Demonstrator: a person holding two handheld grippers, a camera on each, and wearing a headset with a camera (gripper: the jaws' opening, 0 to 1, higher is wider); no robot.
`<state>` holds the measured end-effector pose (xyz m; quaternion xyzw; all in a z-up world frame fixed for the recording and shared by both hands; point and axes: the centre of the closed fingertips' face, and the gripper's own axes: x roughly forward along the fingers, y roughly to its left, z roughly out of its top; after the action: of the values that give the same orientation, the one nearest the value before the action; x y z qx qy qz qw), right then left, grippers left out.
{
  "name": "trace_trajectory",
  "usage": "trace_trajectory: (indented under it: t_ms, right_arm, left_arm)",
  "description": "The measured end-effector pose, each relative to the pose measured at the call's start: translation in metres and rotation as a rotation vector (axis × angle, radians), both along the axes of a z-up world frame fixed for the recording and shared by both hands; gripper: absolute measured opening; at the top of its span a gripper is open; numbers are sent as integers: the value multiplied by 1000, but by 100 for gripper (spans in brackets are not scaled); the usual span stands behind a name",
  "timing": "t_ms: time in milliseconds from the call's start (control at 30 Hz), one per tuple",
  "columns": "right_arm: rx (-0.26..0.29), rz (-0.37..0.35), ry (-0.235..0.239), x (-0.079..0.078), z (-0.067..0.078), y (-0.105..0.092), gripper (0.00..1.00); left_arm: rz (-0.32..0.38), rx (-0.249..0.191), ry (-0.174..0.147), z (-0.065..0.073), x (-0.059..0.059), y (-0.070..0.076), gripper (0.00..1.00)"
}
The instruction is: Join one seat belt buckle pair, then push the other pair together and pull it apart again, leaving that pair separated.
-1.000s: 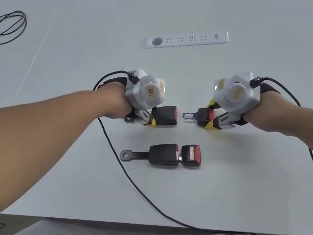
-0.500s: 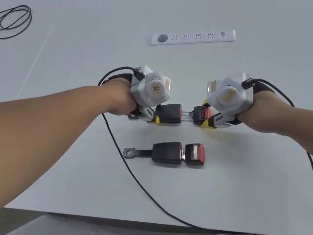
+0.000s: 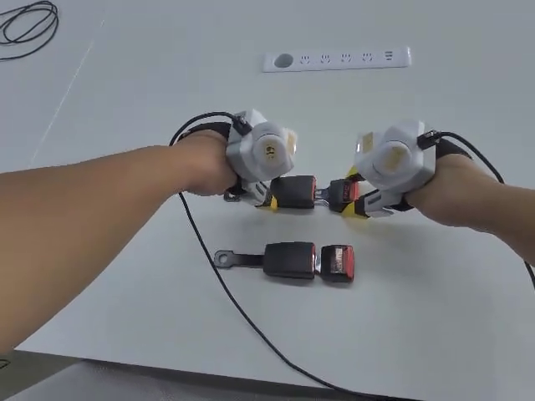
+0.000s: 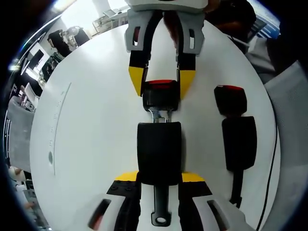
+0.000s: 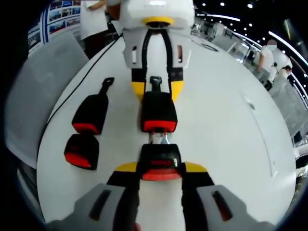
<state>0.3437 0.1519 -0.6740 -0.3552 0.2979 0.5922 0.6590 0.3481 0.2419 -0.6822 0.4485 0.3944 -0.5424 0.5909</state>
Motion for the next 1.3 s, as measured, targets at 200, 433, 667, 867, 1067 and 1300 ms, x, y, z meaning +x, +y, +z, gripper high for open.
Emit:
trace_trajectory:
  t_ms: [200, 433, 667, 867, 1067, 1300]
  right_arm:
    - [9, 5, 6, 0, 0, 10, 31]
    - [8, -6, 3, -2, -1, 17, 31]
    - [11, -9, 7, -3, -1, 17, 31]
    - [10, -2, -1, -4, -1, 16, 32]
    - [15, -7, 3, -3, -1, 9, 32]
    - [17, -4, 2, -4, 1, -11, 33]
  left_arm:
    - [3, -10, -1, 2, -2, -1, 29]
    - [3, -2, -1, 2, -3, 0, 29]
    - [10, -11, 3, 1, -2, 1, 29]
    - [20, -19, 3, 1, -1, 2, 29]
    - [38, -46, 8, 1, 0, 3, 29]
    - [37, -33, 5, 0, 0, 2, 30]
